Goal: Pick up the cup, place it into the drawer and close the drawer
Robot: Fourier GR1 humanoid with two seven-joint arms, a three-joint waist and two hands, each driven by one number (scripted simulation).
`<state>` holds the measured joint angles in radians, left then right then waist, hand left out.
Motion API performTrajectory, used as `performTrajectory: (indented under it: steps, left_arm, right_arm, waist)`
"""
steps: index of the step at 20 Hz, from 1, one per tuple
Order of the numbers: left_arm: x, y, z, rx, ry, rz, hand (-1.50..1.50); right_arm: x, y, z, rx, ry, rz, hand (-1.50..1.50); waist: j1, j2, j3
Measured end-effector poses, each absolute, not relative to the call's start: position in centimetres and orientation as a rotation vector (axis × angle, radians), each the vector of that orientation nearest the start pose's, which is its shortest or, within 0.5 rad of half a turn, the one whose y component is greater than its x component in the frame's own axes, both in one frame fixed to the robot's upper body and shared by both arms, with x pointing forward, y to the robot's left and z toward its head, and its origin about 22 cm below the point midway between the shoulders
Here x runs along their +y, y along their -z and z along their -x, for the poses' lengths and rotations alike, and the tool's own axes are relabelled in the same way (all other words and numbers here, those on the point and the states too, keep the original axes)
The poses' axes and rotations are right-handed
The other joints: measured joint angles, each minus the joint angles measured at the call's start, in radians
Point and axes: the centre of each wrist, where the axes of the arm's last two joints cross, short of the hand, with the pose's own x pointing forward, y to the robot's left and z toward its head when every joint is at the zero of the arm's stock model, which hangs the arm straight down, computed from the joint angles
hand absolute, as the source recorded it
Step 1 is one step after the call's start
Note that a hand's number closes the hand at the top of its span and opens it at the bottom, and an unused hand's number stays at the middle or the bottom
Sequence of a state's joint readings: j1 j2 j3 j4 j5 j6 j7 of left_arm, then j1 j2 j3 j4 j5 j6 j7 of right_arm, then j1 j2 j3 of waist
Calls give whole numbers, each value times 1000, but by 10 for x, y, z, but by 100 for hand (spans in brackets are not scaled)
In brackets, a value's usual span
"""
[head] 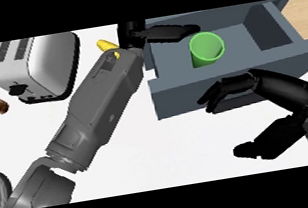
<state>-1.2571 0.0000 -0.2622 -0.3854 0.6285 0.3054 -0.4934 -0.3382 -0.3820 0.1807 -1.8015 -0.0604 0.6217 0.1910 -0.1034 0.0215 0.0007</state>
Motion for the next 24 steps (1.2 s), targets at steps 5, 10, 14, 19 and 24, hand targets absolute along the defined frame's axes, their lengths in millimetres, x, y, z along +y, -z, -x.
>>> performTrajectory:
  steps: [5, 10, 14, 19, 24]
  left_arm:
    - [47, -113, -437, -1913, -10, 256, -150]
    - [59, -100, -435, -1913, -40, 296, -150]
    - [72, -91, -433, -1919, -60, 324, -150]
    - [92, -81, -428, -1911, -78, 338, -150]
    - [120, -80, -429, -1911, -84, 356, -150]
  right_arm:
    - [-211, -113, -285, -1566, -1192, -61, -150]
    - [-203, -59, -298, -1444, -1246, 32, -150]
    - [-207, -21, -318, -1364, -1290, 82, 150]
    - [-216, 1, -349, -1354, -1272, 155, 150]
    - [-234, -5, -379, -1442, -1175, 200, 150]
  waist:
    - [52, -5, 0]
    - [104, -11, 0]
    - [143, -11, 1]
    - [181, -17, -3]
    - [212, -7, 0]
